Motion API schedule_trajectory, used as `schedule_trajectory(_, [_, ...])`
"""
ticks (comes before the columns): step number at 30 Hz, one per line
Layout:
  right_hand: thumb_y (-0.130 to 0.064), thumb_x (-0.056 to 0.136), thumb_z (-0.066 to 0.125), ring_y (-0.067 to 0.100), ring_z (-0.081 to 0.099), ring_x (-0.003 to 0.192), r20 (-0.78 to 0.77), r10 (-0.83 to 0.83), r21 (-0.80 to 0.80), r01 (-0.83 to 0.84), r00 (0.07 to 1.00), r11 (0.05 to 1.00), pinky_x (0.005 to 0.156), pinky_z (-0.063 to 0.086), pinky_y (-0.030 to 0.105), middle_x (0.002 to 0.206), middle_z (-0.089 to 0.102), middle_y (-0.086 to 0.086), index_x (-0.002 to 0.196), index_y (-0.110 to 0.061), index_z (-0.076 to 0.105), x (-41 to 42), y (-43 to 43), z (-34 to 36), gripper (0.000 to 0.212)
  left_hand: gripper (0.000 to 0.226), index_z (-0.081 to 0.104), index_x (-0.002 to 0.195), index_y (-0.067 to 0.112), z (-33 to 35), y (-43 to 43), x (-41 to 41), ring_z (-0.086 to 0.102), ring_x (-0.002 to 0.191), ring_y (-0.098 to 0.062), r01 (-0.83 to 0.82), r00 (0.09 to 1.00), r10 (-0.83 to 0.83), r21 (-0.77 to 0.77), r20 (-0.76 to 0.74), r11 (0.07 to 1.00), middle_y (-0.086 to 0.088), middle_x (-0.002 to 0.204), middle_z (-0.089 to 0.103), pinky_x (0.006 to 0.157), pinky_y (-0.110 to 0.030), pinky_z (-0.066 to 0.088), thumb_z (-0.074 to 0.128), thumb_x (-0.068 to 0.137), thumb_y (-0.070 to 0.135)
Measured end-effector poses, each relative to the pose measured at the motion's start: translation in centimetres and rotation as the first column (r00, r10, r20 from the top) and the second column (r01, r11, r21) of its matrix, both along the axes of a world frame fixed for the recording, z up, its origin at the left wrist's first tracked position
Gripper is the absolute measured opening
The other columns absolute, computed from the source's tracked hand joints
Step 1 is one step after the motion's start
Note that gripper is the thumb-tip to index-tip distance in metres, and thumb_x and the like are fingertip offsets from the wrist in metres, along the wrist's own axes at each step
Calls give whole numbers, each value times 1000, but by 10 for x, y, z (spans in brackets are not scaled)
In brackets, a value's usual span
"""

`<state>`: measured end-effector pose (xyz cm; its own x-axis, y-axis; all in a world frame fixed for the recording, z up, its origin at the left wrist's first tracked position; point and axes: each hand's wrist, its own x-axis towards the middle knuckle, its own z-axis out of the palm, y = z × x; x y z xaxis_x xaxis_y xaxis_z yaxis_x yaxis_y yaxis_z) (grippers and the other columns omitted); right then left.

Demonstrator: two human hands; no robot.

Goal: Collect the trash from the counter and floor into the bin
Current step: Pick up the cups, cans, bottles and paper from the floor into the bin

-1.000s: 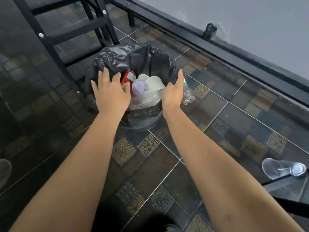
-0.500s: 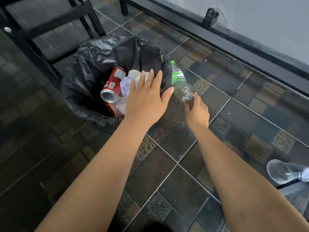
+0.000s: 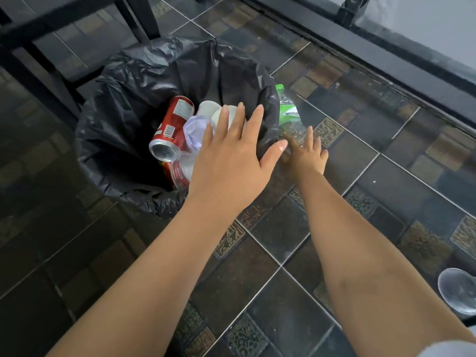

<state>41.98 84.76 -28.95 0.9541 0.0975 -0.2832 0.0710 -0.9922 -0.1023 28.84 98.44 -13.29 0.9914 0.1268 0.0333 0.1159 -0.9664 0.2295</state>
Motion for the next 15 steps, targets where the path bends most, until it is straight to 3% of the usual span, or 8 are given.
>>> schedule_trajectory(3, [-49,93,54,41,33,134,93,-50,-26,53,994,998,109,27,59,152,24,17,138,-38,36,-4,3,-4,49,72,14,157,24,1,-1,-1,3,151,-27,-8,1000,8,-6,7,1000,-7,163,13,120,-46,7,24,97,63])
schedule_trajectory(5, [-45,90,61,40,43,120,115,-124,9,124,986,992,99,38,56,139,33,16,132,-32,38,-11,1,-4,49,72,14,157,24,1,-1,-1,3,151,-26,-12,1000,12,-7,7,1000,-7,163,13,120,-45,6,24,97,62])
schedule_trajectory(9, [-33,88,67,38,44,110,123,-204,65,198,971,978,88,45,47,130,34,15,129,-29,38,-31,-11,-7,51,72,16,156,23,0,-2,0,3,151,-26,-12,1000,12,2,24,1000,-6,163,14,120,-45,7,23,97,63])
schedule_trajectory(15, [-34,90,64,41,42,114,183,-343,374,257,921,891,93,41,46,136,39,15,122,-20,48,-66,-33,12,39,72,32,152,18,5,-3,-6,18,148,-28,-8,992,10,-18,126,1000,-9,158,30,119,-46,15,23,95,63])
